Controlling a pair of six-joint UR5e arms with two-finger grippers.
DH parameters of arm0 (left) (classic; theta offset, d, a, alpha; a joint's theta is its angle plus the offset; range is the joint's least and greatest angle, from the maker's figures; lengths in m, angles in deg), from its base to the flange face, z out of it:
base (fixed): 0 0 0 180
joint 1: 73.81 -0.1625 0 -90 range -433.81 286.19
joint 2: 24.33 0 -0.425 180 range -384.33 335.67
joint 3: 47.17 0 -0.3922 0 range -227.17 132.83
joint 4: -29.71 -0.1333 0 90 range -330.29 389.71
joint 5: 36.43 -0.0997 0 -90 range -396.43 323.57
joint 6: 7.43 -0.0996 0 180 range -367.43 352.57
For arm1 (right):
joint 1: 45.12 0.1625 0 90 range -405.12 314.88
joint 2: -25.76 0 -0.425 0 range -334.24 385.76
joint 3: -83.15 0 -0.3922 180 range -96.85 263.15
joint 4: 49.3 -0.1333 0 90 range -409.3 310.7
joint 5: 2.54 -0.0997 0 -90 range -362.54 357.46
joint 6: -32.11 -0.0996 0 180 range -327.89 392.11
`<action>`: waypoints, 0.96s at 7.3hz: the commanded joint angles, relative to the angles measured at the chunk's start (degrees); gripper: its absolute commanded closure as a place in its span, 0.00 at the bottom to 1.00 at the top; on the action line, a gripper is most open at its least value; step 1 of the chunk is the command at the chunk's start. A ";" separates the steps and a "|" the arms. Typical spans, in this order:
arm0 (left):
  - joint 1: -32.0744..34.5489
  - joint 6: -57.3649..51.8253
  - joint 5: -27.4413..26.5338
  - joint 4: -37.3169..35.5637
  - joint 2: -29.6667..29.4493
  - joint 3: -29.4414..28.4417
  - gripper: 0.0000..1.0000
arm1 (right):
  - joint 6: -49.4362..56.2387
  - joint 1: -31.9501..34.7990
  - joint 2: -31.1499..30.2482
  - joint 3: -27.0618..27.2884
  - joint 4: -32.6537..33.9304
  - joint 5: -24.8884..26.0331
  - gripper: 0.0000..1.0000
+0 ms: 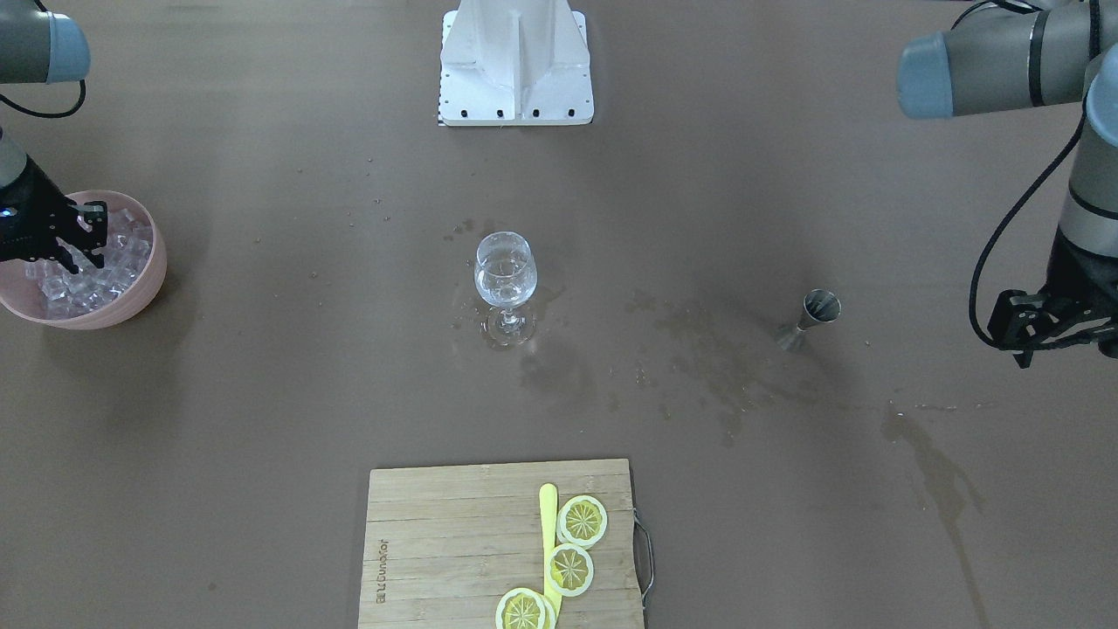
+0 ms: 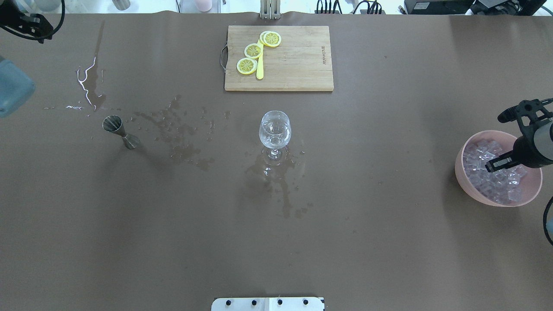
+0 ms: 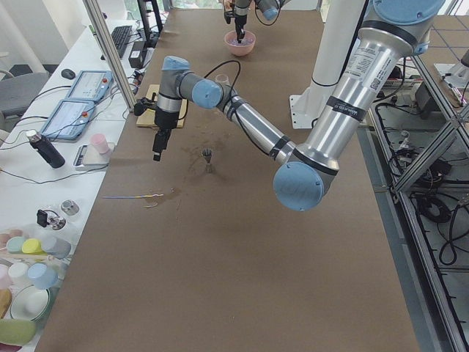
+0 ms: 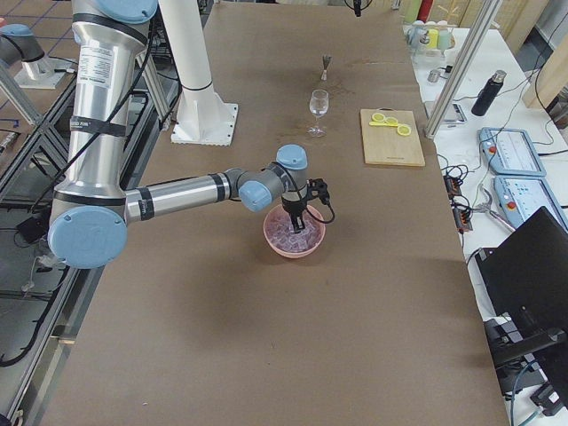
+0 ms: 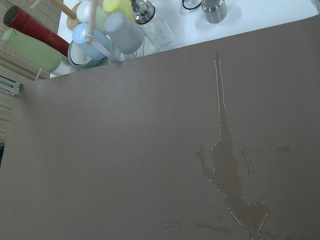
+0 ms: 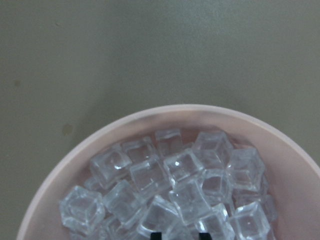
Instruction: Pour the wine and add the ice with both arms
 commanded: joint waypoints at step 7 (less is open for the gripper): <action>8.84 -18.70 10.52 -0.09 -0.06 -5.12 0.02 | -8.73 8.01 25.68 10.81 27.08 -13.46 1.00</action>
